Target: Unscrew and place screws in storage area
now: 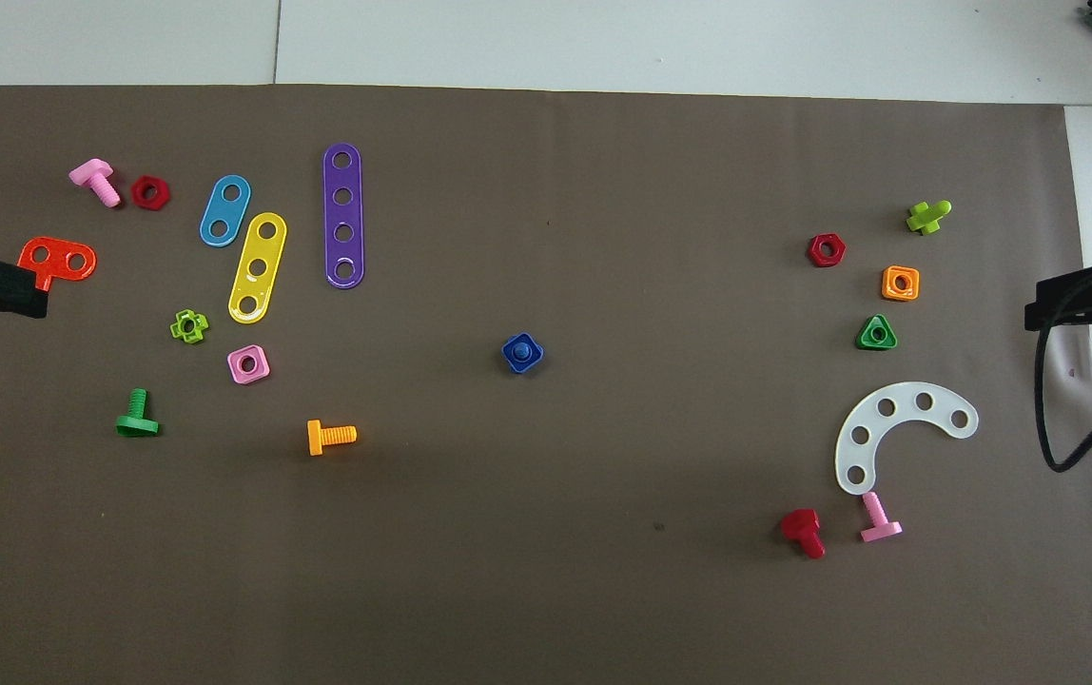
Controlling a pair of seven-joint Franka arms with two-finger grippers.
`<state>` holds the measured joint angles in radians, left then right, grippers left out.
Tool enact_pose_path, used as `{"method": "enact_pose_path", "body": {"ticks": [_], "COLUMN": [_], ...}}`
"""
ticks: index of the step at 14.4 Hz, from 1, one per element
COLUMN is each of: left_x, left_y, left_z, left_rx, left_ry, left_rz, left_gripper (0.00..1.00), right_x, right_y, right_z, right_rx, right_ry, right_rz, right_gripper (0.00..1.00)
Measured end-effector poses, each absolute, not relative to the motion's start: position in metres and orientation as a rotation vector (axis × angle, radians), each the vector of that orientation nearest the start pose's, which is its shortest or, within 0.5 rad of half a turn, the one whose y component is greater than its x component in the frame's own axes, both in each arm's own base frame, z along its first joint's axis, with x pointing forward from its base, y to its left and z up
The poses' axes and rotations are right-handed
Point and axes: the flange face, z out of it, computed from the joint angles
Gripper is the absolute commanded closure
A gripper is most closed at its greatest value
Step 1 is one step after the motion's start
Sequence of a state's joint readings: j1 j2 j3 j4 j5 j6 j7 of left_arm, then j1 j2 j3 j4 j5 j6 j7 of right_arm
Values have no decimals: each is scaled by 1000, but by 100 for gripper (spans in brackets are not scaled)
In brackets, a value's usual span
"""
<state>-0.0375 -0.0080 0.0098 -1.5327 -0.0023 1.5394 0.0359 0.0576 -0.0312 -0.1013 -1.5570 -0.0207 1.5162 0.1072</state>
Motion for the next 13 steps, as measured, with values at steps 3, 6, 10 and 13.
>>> {"method": "enact_pose_path", "body": {"ticks": [3, 6, 10, 13], "left_x": [548, 544, 534, 523], "left_y": [-52, -101, -177, -235], "left_z": [631, 616, 577, 538], "left_rx": [-3145, -3150, -3167, -3172], "left_ry": [101, 90, -97, -266], "left_rz": [-48, -73, -111, -112], "left_gripper": [0, 0, 1, 5], "right_x": [539, 539, 539, 539], "right_y": [-27, -27, -27, -27], "right_z": [643, 643, 643, 643], "right_rx": [-3150, -3150, -3150, -3150], "right_ry": [240, 240, 240, 240], "right_rz": [15, 15, 15, 15], "right_gripper": [0, 0, 0, 0]}}
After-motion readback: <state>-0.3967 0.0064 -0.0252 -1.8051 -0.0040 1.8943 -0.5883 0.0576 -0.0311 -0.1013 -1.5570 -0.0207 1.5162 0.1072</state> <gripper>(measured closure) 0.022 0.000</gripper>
